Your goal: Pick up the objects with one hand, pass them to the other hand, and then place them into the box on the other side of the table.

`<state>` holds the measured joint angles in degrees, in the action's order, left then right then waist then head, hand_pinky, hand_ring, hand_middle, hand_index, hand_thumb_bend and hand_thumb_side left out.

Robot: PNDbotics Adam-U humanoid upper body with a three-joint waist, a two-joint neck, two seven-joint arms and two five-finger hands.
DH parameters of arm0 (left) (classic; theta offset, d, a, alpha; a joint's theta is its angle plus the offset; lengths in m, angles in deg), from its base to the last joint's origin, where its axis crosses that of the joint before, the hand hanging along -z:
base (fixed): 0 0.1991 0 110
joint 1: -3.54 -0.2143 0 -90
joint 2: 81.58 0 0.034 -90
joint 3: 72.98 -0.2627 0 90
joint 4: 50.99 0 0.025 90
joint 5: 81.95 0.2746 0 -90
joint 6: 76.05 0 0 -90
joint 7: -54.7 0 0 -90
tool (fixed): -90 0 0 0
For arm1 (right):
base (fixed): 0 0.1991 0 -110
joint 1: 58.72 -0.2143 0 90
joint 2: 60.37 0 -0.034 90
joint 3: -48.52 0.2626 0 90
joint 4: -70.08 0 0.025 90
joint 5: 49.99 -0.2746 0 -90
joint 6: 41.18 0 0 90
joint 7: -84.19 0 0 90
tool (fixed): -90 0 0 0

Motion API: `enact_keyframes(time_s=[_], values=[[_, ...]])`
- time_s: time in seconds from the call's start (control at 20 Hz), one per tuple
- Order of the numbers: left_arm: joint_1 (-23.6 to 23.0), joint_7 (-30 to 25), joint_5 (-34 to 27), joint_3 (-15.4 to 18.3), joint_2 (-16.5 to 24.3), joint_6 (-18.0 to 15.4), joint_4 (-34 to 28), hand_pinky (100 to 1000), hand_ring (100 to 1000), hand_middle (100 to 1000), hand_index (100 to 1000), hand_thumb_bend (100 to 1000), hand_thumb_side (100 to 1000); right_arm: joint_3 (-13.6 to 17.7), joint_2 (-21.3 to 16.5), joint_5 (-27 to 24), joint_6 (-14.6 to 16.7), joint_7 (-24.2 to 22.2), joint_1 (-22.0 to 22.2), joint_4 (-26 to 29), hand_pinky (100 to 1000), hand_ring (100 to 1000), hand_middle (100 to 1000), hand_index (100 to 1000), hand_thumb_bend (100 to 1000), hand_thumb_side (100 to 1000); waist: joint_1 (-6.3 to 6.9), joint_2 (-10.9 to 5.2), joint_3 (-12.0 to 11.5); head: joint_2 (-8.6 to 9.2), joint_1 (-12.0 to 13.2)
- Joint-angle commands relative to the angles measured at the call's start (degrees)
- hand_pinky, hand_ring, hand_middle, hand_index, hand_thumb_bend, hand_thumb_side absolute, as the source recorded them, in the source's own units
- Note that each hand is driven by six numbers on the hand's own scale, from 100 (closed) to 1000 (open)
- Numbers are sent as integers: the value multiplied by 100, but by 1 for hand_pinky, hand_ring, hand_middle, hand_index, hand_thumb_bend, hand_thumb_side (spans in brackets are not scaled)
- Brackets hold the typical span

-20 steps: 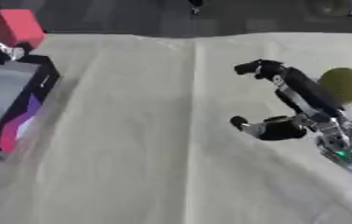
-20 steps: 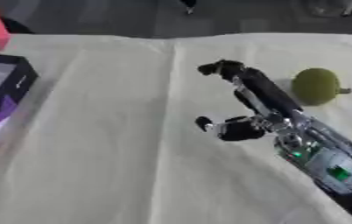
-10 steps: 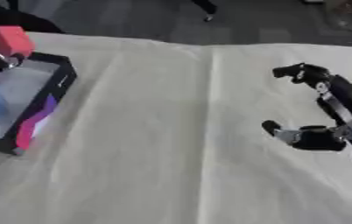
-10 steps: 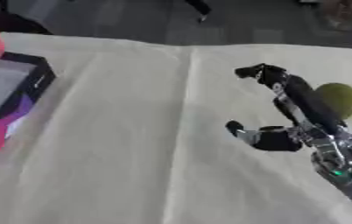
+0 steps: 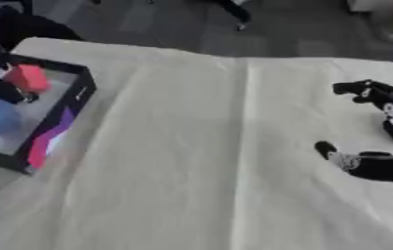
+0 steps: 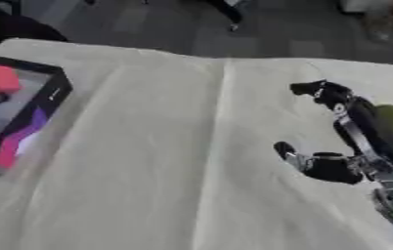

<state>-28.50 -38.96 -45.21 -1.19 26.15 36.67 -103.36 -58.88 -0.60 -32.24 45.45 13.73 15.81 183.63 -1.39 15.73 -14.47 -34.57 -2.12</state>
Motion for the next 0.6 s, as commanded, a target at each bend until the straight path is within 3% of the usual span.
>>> enact_keyframes(time_s=[0.05, 0.1, 0.2, 0.35, 0.5, 0.6], values=[[156, -107, 364, 88, 91, 78, 55, 875, 829, 734, 844, 883, 366, 110, -118, -15, -12, 66, 3, 105, 775, 847, 749, 854, 471, 102, -50, -6, 13, 17, 73], [162, -135, 488, 94, 84, 114, 71, 882, 842, 743, 851, 942, 460, 121, -120, -14, -13, 78, 20, 105, 775, 847, 749, 854, 470, 102, -47, -7, 19, 11, 73], [169, -187, 671, 121, 73, 184, 92, 891, 854, 752, 859, 1000, 526, 149, -122, -13, -26, 107, 58, 105, 774, 848, 750, 854, 471, 102, -44, -11, 28, -5, 59], [169, -265, 798, 160, 76, 236, 72, 877, 838, 749, 860, 998, 522, 218, -136, -38, -51, 175, 125, 105, 772, 849, 751, 856, 477, 104, -35, -30, 42, -60, -52], [140, -174, 776, 208, 118, 312, -51, 859, 822, 762, 866, 857, 458, 362, -172, -143, -88, 279, 164, 105, 768, 851, 755, 858, 480, 100, -27, -57, 58, -121, -431], [65, 103, 641, 229, 216, 363, -274, 837, 796, 783, 844, 683, 419, 549, -251, -191, -116, 383, 185, 105, 768, 858, 768, 865, 489, 100, -24, -72, 66, -199, -981]])
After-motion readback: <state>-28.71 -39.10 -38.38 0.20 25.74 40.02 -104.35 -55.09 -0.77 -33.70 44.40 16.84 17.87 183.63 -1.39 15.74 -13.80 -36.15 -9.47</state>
